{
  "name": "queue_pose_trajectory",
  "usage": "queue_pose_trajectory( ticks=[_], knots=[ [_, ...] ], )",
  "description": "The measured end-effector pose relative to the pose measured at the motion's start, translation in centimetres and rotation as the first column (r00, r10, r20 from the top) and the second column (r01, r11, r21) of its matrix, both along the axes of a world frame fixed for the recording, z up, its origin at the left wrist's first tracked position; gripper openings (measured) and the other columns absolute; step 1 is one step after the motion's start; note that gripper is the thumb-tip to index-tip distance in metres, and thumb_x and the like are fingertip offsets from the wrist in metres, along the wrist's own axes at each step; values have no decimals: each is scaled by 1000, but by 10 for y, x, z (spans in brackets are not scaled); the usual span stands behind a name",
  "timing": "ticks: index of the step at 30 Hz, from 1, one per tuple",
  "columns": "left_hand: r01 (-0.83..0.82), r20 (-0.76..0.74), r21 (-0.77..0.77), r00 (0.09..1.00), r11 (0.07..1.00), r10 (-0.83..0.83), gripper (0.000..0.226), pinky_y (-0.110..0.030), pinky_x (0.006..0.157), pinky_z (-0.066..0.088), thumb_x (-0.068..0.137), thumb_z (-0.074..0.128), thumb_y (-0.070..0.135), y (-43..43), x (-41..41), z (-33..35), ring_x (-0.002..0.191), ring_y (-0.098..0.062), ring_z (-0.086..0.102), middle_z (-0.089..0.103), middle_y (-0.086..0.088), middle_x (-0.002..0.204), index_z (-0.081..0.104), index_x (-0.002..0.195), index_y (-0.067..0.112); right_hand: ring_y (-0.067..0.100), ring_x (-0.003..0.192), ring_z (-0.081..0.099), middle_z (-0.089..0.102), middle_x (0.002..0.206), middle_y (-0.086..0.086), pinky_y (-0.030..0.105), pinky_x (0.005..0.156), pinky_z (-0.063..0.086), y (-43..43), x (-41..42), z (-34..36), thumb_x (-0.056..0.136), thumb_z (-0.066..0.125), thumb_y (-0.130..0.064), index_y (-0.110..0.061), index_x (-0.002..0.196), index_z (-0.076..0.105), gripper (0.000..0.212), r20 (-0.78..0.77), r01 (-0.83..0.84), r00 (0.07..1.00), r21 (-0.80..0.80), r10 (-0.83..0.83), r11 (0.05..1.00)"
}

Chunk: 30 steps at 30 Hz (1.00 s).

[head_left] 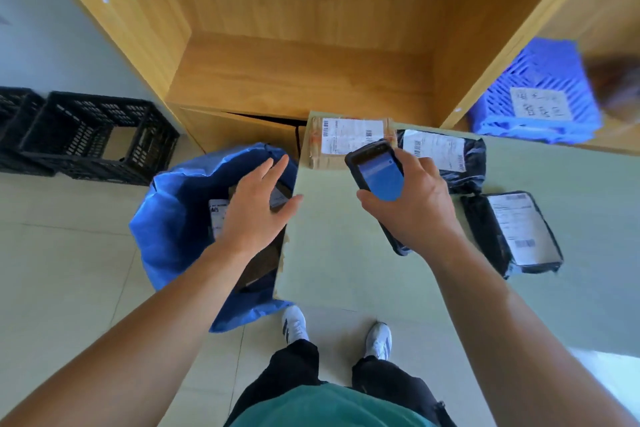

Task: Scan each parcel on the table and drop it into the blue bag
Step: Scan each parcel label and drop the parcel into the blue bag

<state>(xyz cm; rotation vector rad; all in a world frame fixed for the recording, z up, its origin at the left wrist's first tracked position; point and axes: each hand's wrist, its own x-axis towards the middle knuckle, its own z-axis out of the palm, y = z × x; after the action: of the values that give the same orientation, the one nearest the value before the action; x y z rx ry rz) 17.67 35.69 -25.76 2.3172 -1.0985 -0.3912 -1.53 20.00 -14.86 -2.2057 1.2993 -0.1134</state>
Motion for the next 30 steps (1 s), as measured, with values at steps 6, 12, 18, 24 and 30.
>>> queue_pose_trajectory(
  ticks=[6, 12, 18, 24, 30],
  knots=[
    [150, 18, -55, 989, 987, -149, 80, -39, 118, 30, 90, 49, 72, -70, -52, 18, 150, -16, 31, 38, 7, 163, 31, 159, 36, 23, 119, 50, 43, 136, 1, 32, 86, 40, -36, -67, 3, 73, 69, -59, -28, 148, 32, 89, -10, 115, 993, 10, -115, 993],
    [273, 55, -104, 962, 956, -269, 79, -38, 114, 41, 88, 60, 65, -146, -121, 14, 145, -19, 40, 47, 3, 157, 42, 154, 26, 22, 118, 50, 43, 134, -1, 35, 91, 43, -74, -149, -3, 72, 69, -58, -29, 148, 33, 89, -4, 256, 967, 20, -256, 966],
    [381, -30, -105, 922, 918, -386, 85, -38, 113, 41, 84, 67, 58, -213, -204, -7, 146, -17, 37, 44, 5, 158, 37, 157, 26, 19, 117, 48, 44, 130, -3, 31, 86, 41, -112, -232, -27, 74, 70, -55, -29, 148, 33, 87, -37, 360, 933, 72, -358, 930],
    [482, -147, 45, 869, 875, -472, 95, -47, 107, 45, 78, 80, 55, -257, -280, -47, 150, -24, 34, 10, -1, 170, 34, 157, 30, 21, 118, 48, 46, 127, 0, 28, 89, 36, -138, -288, -57, 72, 73, -53, -25, 146, 38, 87, -79, 432, 901, 99, -426, 896],
    [517, -188, 164, 852, 840, -488, 110, -44, 114, 38, 73, 82, 60, -279, -320, -89, 152, -29, 21, 8, -7, 170, 24, 160, 28, 22, 117, 48, 47, 125, 1, 32, 92, 39, -152, -322, -81, 72, 74, -53, -24, 147, 38, 88, -120, 469, 882, 115, -456, 876]
  ],
)
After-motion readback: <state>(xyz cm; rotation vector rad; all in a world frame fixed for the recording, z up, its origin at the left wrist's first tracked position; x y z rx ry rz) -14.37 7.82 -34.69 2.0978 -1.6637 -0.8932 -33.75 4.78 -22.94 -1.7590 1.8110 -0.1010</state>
